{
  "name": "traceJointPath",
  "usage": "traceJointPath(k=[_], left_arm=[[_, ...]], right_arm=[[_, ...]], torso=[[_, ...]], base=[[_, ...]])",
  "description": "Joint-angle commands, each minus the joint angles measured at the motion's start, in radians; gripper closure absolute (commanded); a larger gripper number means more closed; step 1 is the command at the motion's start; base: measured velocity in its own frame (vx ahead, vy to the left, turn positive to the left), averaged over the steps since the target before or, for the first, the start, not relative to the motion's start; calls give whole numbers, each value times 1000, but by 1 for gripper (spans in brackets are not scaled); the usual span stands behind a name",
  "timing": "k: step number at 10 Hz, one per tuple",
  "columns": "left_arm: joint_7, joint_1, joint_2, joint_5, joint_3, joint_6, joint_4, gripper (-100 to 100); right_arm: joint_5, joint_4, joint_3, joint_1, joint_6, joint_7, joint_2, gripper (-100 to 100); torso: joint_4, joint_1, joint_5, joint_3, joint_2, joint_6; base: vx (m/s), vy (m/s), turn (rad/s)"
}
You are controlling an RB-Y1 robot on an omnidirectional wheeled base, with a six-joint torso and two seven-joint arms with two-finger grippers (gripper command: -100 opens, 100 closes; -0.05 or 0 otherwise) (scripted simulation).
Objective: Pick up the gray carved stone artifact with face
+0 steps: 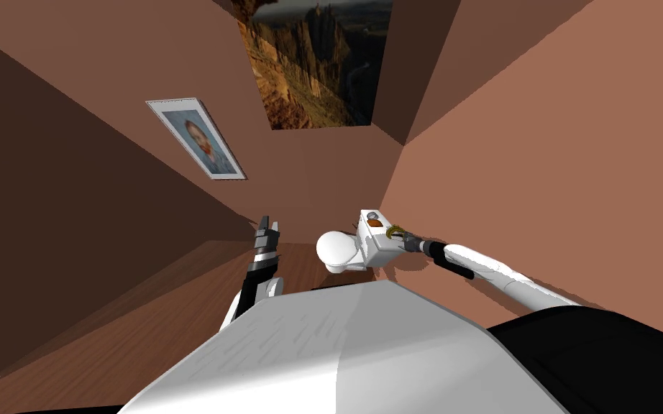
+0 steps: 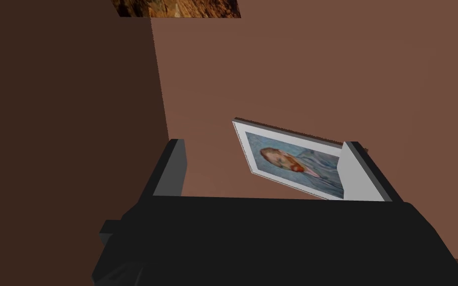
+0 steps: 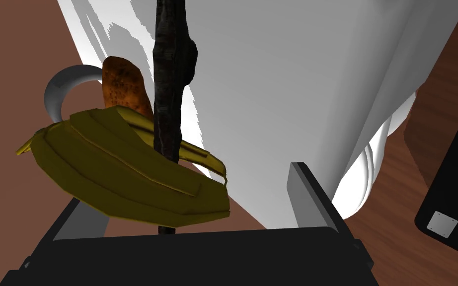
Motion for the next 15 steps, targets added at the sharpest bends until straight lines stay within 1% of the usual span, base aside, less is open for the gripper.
traceJointPath(k=[1, 2, 3, 4, 6, 7, 8, 9, 10, 11, 13, 14, 15], left_arm=[[0, 0, 0, 0, 0, 0, 0, 0], [0, 0, 0, 0, 0, 0, 0, 0], [0, 0, 0, 0, 0, 0, 0, 0], [0, 0, 0, 0, 0, 0, 0, 0], [0, 0, 0, 0, 0, 0, 0, 0], [0, 0, 0, 0, 0, 0, 0, 0], [0, 0, 0, 0, 0, 0, 0, 0], [0, 0, 0, 0, 0, 0, 0, 0], [0, 0, 0, 0, 0, 0, 0, 0], [0, 0, 0, 0, 0, 0, 0, 0], [0, 0, 0, 0, 0, 0, 0, 0], [0, 0, 0, 0, 0, 0, 0, 0], [0, 0, 0, 0, 0, 0, 0, 0]], right_arm=[[50, -1, 0, 0, 1, -50, 0, -100], [68, -1, 0, 0, 1, -77, 0, -100], [68, -1, 0, 0, 1, -88, 0, -100], [113, -1, 11, -30, -3, -124, 14, -100], [170, -1, 11, -30, -3, -177, 14, -100], [201, -1, 11, -30, -3, -206, 14, -100], [214, -1, 11, -30, -3, -234, 14, -100], [214, -1, 11, -30, -3, -240, 14, -100], [259, 0, 21, -60, -7, -278, 27, -100], [287, 0, 21, -60, -7, -305, 27, -100], [349, 0, 21, -60, -7, -366, 27, -100], [360, 0, 21, -60, -7, -392, 27, -100], [402, 0, 32, -90, -11, -427, 40, -100]], torso=[[0, 0, 0, 0, 0, 0], [0, 2, 0, -1, -2, 0], [-1, 3, 1, -2, -4, 0], [-1, 3, 1, -3, -5, -1], [0, 0, -1, 0, 1, -2], [-1, 0, -1, -1, -2, -2], [-2, 1, -1, -3, -5, -1], [-3, 0, -2, -4, -6, 0], [-4, 0, -3, -5, -7, 0], [-3, -2, -3, -4, -4, -2], [-4, -5, -6, -3, -2, 1], [-5, -4, -6, -5, -4, 2], [-6, -3, -6, -6, -6, 2]], base=[[-16, -5, -36], [4, 8, -1], [9, 10, 6], [-94, -31, 273], [-81, -46, 70], [-1, -21, -12], [13, -6, -2], [10, 1, -5], [-69, -37, 253], [-117, -70, 171], [-41, -23, -11], [4, 13, -16], [-66, -32, 263]])
